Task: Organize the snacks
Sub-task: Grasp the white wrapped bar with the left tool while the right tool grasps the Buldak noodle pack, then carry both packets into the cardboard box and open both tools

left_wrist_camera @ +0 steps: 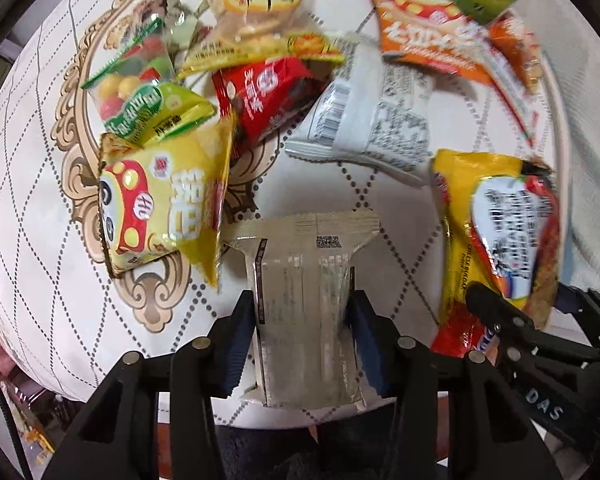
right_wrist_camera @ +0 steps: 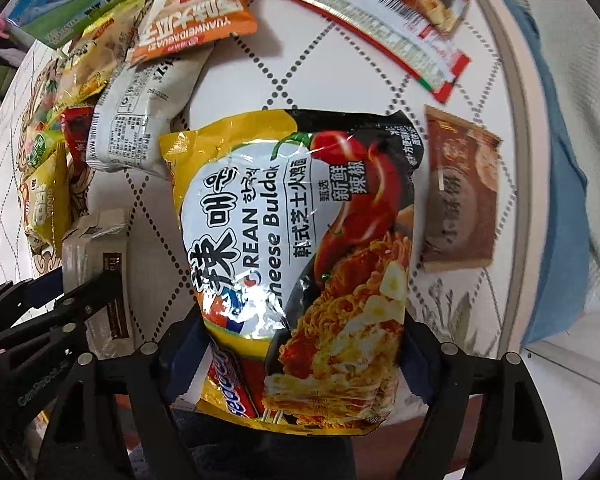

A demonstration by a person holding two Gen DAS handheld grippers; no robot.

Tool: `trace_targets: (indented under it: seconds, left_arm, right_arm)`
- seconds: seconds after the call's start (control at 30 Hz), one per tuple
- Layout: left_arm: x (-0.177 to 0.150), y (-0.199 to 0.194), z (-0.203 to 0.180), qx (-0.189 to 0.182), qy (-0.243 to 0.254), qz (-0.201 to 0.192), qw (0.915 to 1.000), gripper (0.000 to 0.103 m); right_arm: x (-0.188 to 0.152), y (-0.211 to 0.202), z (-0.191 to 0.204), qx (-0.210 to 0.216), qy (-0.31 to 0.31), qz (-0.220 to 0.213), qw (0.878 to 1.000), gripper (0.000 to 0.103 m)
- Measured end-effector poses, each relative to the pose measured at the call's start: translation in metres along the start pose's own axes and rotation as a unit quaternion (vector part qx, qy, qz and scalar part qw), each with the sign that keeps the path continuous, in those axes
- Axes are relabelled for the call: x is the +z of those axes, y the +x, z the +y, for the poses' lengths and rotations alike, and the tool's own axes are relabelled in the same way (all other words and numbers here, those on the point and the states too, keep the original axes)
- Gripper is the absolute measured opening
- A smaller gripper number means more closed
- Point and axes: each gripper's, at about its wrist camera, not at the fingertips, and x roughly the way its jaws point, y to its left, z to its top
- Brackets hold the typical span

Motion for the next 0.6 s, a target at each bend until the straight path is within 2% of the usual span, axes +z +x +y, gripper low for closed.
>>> trace_targets:
  seconds: [0.07,0.2,0.37,0.5,0.6]
  left_arm:
    - [-0.009,-0.019,0.002,-0.008,0.009,-0.007,0.9999,0.044]
    - [-0.013,-0.050,0.005,-0.024,0.021,-0.022,0.9992,0.043]
    - [0.001,-0.087,0.022,-0.058,0.020,-0.041,0.9973,0.043]
    - [0.040,-0.129,0.025,-0.088,0.014,-0.061,0.9941,0.042]
    - [0.073,-0.155,0.026,-0.108,0.005,-0.080,0.9910,0.042]
  right_arm:
    - [-0.014,-0.012,0.006,-0.001,0.007,-0.012,1.000,0.072]
    - [-0.030,-0.018,0.019,0.003,0.021,-0.025,0.999,0.071]
    - [-0.041,-0.054,0.035,0.036,0.042,-0.051,0.997,0.071]
    - [-0.041,-0.090,0.045,0.079,0.049,-0.085,0.992,0.071]
    - [-0.018,-0.125,0.040,0.102,0.044,-0.115,0.987,0.071]
